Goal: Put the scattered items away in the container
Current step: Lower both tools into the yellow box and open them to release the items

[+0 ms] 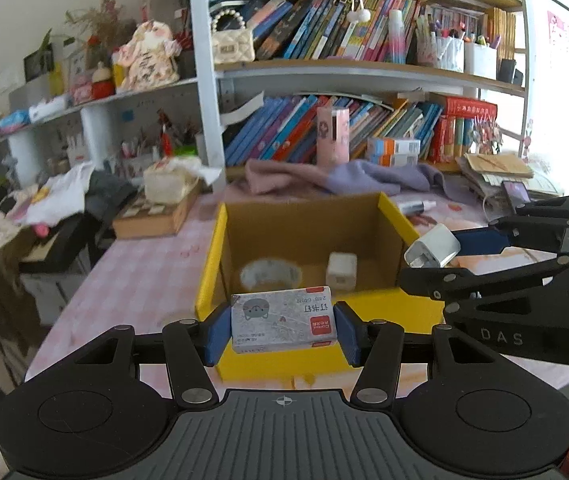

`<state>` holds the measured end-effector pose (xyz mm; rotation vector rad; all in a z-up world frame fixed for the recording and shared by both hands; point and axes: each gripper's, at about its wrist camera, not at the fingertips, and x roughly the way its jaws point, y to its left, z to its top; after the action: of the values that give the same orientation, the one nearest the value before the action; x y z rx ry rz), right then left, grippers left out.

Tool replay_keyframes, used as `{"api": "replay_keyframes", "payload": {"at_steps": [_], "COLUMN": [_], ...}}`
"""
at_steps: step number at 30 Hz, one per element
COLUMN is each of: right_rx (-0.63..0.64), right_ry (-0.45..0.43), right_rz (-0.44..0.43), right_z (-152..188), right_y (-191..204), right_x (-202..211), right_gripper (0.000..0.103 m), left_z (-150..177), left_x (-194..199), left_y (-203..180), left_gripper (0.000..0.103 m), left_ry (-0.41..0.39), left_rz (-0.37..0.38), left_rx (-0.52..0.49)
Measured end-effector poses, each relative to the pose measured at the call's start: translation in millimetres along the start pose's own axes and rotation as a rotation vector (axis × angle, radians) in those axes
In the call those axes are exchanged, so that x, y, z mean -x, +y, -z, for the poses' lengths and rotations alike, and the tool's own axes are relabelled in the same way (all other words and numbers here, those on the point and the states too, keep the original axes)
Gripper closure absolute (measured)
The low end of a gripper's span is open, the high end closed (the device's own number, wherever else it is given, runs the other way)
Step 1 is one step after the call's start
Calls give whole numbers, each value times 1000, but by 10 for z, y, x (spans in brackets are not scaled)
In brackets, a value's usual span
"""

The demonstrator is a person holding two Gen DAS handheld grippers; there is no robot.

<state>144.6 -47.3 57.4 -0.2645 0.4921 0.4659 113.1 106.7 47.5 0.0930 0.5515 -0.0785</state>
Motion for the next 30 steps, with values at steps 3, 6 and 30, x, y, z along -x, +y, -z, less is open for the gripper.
{"api": "replay_keyframes", "payload": {"at_steps": [3,6,30], "right_rx": [11,21,342], "right_ry": [-1,12,371], "right_rz": [1,-4,-316], "right_z": [-109,-192,-338], "right_y": [-128,-243,-546], "right_x": [-152,-332,-1717], "right_gripper": [63,63,63], "left_z": [-138,-248,-412], "left_x": [-166,-351,-1612], "left_y": [11,12,19], "left_gripper": [50,50,50], "left_ry": [-5,3,402], "left_rz": [6,11,221], "left_rx": [-17,-37,-286]}}
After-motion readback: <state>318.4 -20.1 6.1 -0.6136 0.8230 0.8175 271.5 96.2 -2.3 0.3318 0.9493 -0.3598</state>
